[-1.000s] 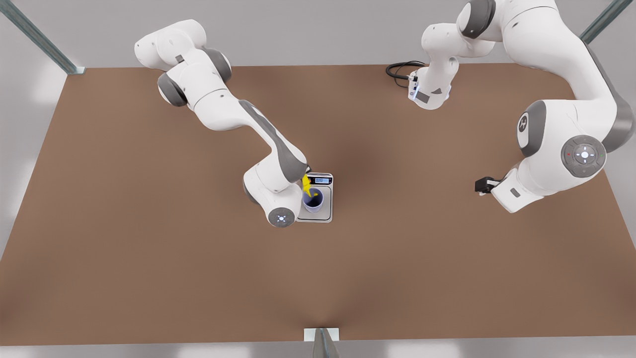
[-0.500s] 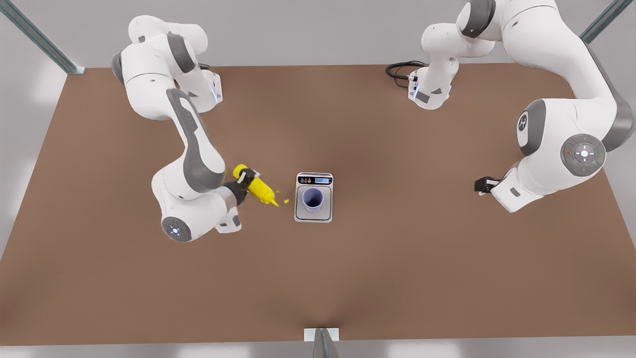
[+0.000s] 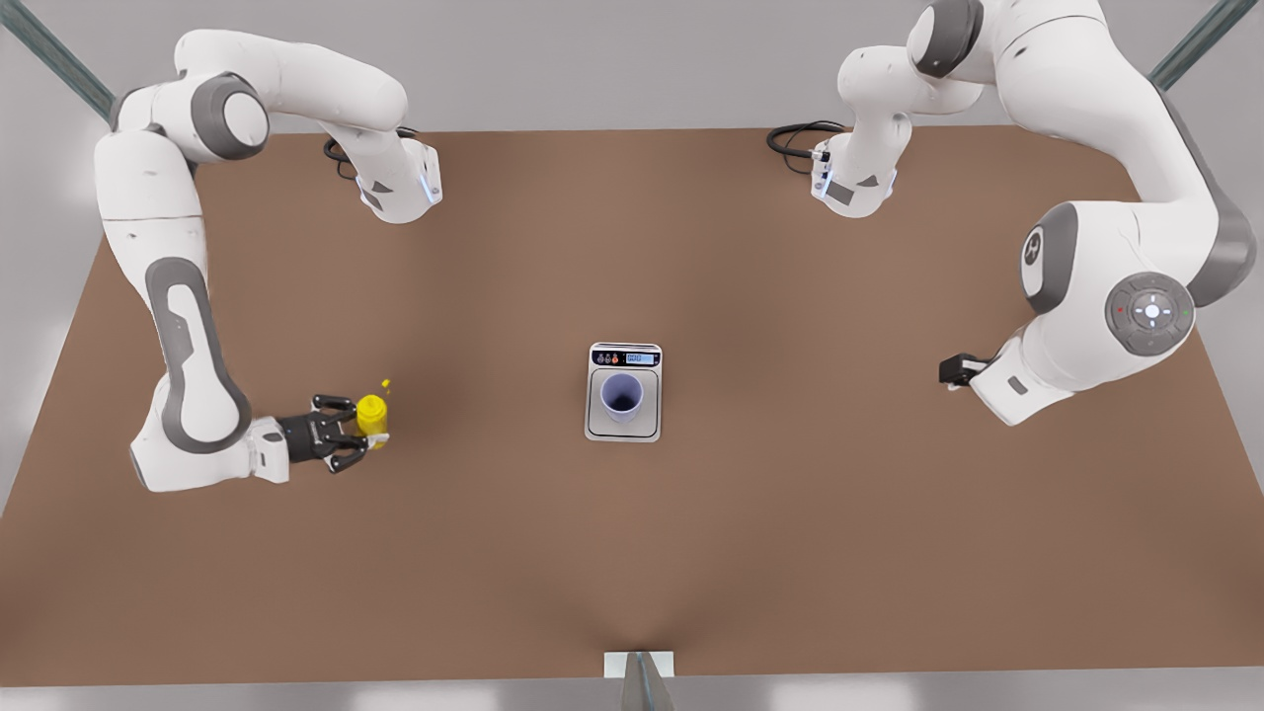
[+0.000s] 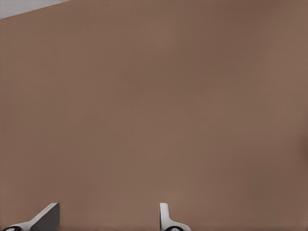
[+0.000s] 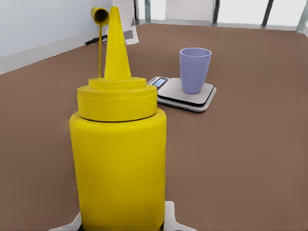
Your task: Move cup to the weight, pick up sauce bottle, pour sauce
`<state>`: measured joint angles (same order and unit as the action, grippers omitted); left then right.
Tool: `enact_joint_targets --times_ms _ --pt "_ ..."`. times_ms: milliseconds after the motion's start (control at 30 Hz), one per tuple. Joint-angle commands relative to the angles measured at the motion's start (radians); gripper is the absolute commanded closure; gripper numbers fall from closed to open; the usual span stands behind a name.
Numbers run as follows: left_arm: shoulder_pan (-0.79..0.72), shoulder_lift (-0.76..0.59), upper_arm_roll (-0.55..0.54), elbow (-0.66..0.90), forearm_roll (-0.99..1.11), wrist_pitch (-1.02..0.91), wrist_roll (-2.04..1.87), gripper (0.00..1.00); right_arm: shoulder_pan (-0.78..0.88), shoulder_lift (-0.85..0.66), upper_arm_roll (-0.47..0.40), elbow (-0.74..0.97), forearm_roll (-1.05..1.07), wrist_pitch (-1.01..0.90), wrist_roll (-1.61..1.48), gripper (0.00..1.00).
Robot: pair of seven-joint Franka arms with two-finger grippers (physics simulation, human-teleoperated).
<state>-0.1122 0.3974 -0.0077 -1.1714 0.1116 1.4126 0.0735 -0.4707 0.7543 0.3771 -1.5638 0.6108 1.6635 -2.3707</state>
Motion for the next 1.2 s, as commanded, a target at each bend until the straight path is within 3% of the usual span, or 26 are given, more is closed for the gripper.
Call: enact_joint_targets --times_ms 0,100,400,567,867,967,1167 --pt "0.0 0.0 0.0 0.001 0.002 0.0 -0.001 0.0 -0.002 0.01 -0.001 -0.002 0.033 -0.008 -0.024 0.51" --pt "0.0 0.0 0.0 -0.001 0.002 -0.001 -0.001 0.0 -0.029 0.051 -0.006 -0.055 0.145 -0.03 -0.094 0.51" --pt "0.0 0.001 0.0 -0.001 0.002 -0.004 -0.001 0.0 -0.097 0.111 -0.026 -0.139 0.184 -0.093 -0.016 0.51" --pt "-0.001 0.001 0.0 -0.001 0.002 -0.006 -0.001 0.0 -0.094 0.114 -0.03 -0.131 0.182 -0.076 -0.027 0.34" --pt "-0.001 0.001 0.0 -0.001 0.002 -0.006 -0.001 0.0 -0.088 0.12 -0.029 -0.13 0.17 -0.033 -0.108 0.33" --pt "-0.001 0.0 0.0 -0.001 0.002 -0.007 -0.001 0.0 -0.088 0.119 -0.029 -0.128 0.17 -0.036 -0.098 0.19" --pt "-0.001 0.0 0.0 -0.001 0.002 -0.007 -0.001 0.0 -0.095 0.114 -0.029 -0.124 0.169 -0.039 -0.102 0.12"
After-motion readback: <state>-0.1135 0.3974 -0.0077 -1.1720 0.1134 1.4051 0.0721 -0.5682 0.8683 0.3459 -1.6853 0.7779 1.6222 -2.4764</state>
